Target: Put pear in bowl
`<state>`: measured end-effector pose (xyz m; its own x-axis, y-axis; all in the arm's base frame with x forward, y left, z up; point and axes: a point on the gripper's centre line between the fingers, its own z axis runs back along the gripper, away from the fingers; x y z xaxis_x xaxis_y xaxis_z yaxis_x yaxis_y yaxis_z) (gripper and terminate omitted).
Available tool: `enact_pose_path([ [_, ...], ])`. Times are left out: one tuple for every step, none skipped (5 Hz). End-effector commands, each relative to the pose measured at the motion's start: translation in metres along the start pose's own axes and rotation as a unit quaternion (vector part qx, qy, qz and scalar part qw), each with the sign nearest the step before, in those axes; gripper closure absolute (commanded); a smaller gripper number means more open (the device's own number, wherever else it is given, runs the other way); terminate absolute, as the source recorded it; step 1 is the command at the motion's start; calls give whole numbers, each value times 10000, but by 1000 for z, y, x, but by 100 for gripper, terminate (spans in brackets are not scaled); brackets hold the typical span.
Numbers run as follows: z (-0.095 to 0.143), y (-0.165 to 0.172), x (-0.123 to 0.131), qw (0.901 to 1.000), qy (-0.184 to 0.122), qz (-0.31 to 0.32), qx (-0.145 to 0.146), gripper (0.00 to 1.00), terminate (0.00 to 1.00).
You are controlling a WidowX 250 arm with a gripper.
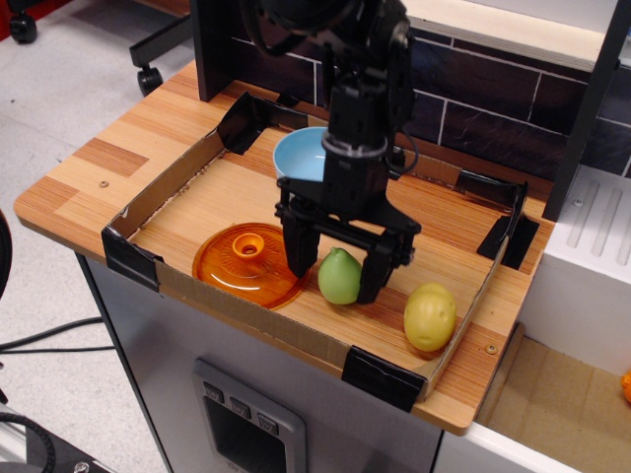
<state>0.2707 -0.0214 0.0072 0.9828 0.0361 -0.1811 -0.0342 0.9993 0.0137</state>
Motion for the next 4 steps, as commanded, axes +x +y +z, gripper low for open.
enact_pose_path([
  [23,-9,2,9997,-188,75,-165,100,0],
  [50,-11,4,9983,-313,289,-398,100,0],
  [82,-2,14,9930,-773,743,-493,100,0],
  [104,9,28,9856,-1214,1074,-482,100,0],
])
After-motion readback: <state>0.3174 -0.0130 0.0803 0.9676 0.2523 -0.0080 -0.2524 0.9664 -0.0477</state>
